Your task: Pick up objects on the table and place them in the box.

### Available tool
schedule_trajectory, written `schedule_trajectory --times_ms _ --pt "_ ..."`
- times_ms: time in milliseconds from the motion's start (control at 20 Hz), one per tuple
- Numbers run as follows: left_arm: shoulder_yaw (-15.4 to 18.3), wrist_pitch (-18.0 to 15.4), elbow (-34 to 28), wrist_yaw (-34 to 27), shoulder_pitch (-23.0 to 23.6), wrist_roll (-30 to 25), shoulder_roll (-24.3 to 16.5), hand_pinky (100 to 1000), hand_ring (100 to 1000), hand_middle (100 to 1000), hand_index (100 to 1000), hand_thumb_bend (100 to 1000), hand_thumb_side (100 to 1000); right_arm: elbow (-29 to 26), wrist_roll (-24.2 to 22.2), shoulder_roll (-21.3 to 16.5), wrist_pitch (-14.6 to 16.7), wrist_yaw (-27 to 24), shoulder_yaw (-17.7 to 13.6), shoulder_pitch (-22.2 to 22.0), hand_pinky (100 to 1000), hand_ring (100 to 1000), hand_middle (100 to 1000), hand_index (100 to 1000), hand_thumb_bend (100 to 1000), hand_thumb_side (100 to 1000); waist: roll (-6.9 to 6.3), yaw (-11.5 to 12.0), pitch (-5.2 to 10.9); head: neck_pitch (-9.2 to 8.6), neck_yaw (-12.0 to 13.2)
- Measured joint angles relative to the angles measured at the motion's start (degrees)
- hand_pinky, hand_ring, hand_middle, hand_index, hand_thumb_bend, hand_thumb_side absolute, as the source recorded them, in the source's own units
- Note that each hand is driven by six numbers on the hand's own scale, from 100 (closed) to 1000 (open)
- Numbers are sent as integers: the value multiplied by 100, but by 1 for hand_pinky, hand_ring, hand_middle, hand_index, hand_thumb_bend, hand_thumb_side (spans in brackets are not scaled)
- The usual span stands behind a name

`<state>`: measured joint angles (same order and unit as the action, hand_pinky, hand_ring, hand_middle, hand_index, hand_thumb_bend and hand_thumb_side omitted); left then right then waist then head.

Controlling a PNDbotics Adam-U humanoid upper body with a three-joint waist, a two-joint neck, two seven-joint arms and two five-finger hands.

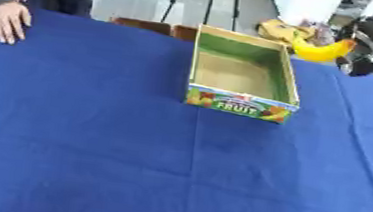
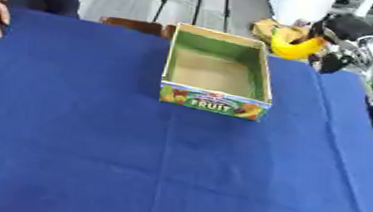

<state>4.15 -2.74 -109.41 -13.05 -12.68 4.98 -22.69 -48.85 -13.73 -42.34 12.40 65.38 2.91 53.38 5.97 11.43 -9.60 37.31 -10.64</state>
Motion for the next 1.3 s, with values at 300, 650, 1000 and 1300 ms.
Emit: schedule_trajectory --times_ms 300,650,1000,1300 --pt "5 -11 26 2 3 2 -12 621 609 610 765 537 757 -47 -13 38 -3 -23 35 78 640 715 647 700 176 100 50 7 89 17 0" --pt "29 -14 29 4 3 -1 -13 621 609 610 765 540 756 -101 -51 150 39 -28 87 177 640 714 646 700 178 100 78 57 153 39 0" --pt "29 -17 40 6 3 -9 -13 621 609 610 765 542 755 -101 -97 319 114 -25 156 219 639 714 646 700 182 100 78 74 185 41 -10" --pt "29 -24 58 6 2 -18 -13 621 609 610 765 543 754 -100 -131 449 188 -12 219 260 639 715 647 700 183 100 63 76 197 43 -37"
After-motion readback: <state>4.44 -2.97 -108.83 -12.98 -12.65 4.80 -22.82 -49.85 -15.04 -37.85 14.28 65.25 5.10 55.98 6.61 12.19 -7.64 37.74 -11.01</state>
